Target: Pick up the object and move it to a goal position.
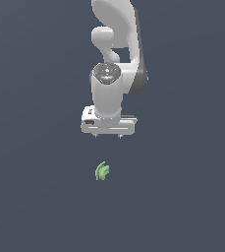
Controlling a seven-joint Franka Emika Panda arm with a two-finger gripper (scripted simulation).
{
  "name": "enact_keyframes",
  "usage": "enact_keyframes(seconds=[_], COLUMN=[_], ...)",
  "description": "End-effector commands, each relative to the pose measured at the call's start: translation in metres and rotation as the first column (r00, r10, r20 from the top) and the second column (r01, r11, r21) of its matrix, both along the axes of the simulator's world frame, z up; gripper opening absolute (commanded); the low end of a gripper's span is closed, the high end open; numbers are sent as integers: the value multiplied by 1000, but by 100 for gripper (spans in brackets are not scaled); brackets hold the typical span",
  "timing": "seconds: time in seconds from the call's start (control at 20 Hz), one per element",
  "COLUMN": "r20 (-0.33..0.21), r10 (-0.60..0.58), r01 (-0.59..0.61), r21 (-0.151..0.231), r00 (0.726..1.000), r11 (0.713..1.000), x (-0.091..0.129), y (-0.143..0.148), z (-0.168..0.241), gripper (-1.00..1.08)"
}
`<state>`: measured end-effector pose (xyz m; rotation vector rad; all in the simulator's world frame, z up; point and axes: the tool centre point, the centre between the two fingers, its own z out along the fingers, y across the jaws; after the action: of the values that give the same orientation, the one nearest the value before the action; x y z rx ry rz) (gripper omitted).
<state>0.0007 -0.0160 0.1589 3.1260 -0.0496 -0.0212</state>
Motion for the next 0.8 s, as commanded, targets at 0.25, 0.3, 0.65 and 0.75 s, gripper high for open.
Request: enact_keyframes(seconds=[0.25, 0.3, 0.65, 0.75], r20=[13, 17, 24, 24], r10=[40, 55, 75, 71], r01=[-40, -55, -75, -71], r21=[2, 3, 3, 4], r00=[999, 998, 997, 997], r11=[999, 999, 997, 997], x=[5, 6, 8, 9], y=[15, 20, 28, 28], z=[8, 11, 15, 14], gripper=[100, 100, 100, 100])
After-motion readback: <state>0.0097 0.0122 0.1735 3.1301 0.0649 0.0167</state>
